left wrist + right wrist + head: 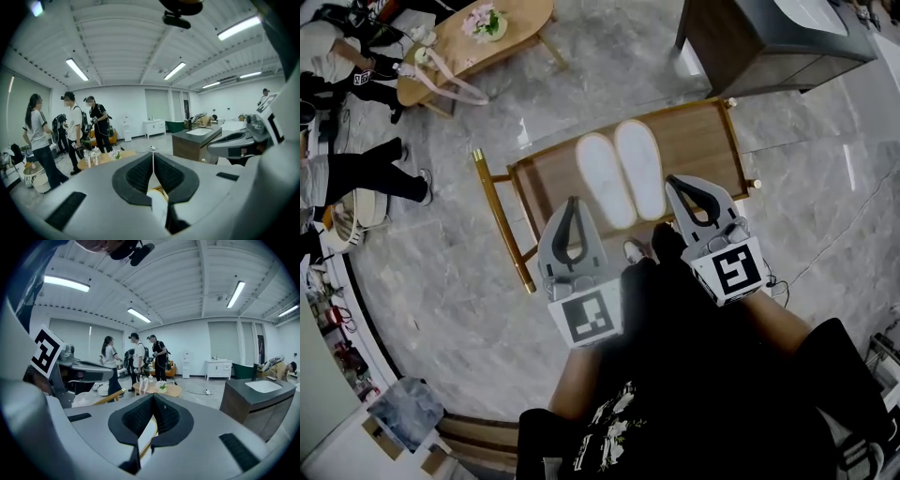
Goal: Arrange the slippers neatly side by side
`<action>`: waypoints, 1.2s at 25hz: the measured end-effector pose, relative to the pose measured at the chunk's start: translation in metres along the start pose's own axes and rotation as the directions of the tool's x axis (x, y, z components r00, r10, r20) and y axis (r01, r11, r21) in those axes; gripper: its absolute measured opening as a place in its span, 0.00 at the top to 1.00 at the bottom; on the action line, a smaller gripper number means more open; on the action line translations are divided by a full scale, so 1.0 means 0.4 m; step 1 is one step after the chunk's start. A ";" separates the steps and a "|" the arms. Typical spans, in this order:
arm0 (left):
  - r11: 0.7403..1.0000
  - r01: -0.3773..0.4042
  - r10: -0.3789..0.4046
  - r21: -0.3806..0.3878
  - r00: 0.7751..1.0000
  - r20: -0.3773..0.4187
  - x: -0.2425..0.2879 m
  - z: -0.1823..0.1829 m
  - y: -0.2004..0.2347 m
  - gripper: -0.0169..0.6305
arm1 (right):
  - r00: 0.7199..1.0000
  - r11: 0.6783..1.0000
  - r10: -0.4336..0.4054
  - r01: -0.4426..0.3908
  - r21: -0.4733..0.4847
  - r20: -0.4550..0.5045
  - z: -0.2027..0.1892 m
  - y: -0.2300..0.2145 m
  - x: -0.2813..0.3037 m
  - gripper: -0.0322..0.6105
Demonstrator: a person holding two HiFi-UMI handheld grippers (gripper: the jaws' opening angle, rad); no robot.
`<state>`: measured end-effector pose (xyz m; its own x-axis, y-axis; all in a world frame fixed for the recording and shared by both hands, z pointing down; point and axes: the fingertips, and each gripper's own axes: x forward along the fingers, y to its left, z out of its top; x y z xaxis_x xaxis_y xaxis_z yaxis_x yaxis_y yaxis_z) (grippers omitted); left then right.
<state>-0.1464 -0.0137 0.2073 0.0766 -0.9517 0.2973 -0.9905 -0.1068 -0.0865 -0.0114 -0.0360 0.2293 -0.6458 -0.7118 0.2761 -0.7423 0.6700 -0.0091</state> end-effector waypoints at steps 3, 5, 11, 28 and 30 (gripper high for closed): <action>0.999 0.011 -0.012 0.031 0.999 0.044 -0.022 0.037 0.002 0.96 | 0.999 0.999 -0.034 0.035 -0.022 0.029 0.045 0.024 -0.026 0.95; 0.999 0.016 -0.018 0.042 0.998 0.064 -0.038 0.054 0.005 0.96 | 0.998 0.998 -0.041 0.043 -0.035 0.046 0.073 0.044 -0.041 0.95; 0.997 0.019 -0.026 0.070 0.995 0.101 -0.092 0.066 0.011 0.96 | 0.995 0.997 -0.059 0.062 -0.036 0.075 0.106 0.087 -0.063 0.95; 0.993 0.032 -0.051 0.114 0.985 0.162 -0.176 0.067 0.047 0.96 | 0.992 0.994 -0.078 0.085 -0.064 0.098 0.115 0.189 -0.096 0.95; 0.992 0.034 -0.052 0.120 0.986 0.158 -0.181 0.060 0.053 0.96 | 0.993 0.994 -0.074 0.080 -0.067 0.090 0.106 0.198 -0.096 0.95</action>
<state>-0.1700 0.0461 0.1610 0.1455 -0.9783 0.1477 -0.9666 -0.1724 -0.1897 -0.0531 0.0355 0.1771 -0.6024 -0.7757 0.1881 -0.7781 0.6232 0.0779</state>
